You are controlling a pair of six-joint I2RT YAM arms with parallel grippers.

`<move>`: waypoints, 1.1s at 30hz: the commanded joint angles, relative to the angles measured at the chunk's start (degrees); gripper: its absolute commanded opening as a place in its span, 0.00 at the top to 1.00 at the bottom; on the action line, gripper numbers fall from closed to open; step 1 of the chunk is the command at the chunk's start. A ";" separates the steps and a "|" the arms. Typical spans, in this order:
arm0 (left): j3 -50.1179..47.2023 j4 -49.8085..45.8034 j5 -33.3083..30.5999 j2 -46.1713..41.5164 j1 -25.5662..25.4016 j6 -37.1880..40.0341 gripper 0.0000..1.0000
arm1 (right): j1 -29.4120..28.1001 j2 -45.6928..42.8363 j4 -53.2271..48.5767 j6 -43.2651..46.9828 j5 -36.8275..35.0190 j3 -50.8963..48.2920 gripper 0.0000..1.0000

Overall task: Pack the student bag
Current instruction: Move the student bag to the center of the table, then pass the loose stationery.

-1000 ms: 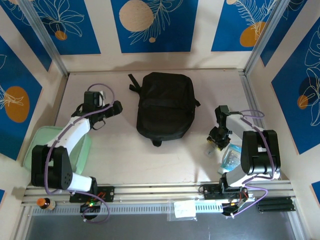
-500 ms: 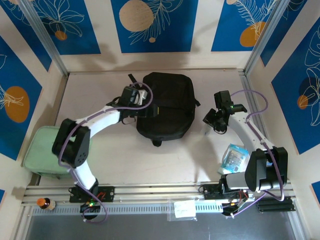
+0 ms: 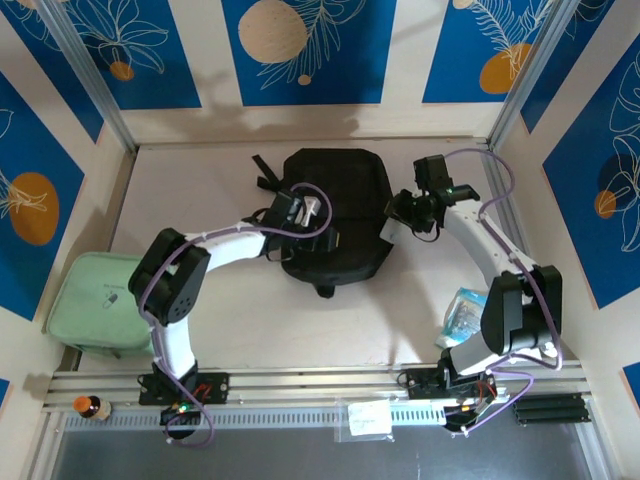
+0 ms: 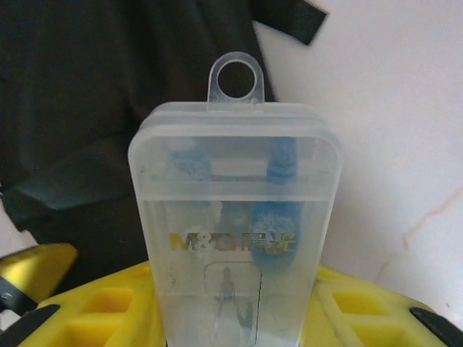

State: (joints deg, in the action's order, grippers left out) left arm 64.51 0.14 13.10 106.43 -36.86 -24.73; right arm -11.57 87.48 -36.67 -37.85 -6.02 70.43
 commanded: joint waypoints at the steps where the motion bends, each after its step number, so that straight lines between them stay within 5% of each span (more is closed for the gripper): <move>1: -5.17 1.25 5.24 -0.44 -6.15 -8.87 0.05 | -0.66 3.29 2.12 3.48 4.85 4.67 0.58; 7: -4.73 11.80 6.86 -3.91 -8.51 -16.78 0.05 | -0.05 9.13 2.41 6.64 11.32 9.82 0.61; 16: 3.61 6.71 6.25 -5.56 -5.14 -14.90 0.07 | -1.14 7.89 0.37 9.25 20.92 12.18 0.61; 25: 8.15 13.82 12.07 -1.02 -3.19 -18.82 0.33 | -1.42 7.32 -0.77 7.72 27.69 13.82 0.60; 33: 8.01 14.97 11.58 -0.65 -3.13 -20.46 0.75 | -1.35 7.67 -0.08 6.40 30.82 13.99 0.59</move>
State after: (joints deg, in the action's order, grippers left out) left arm 71.79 14.44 25.12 105.73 -40.51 -44.58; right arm -12.73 96.62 -35.73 -30.65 19.86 82.50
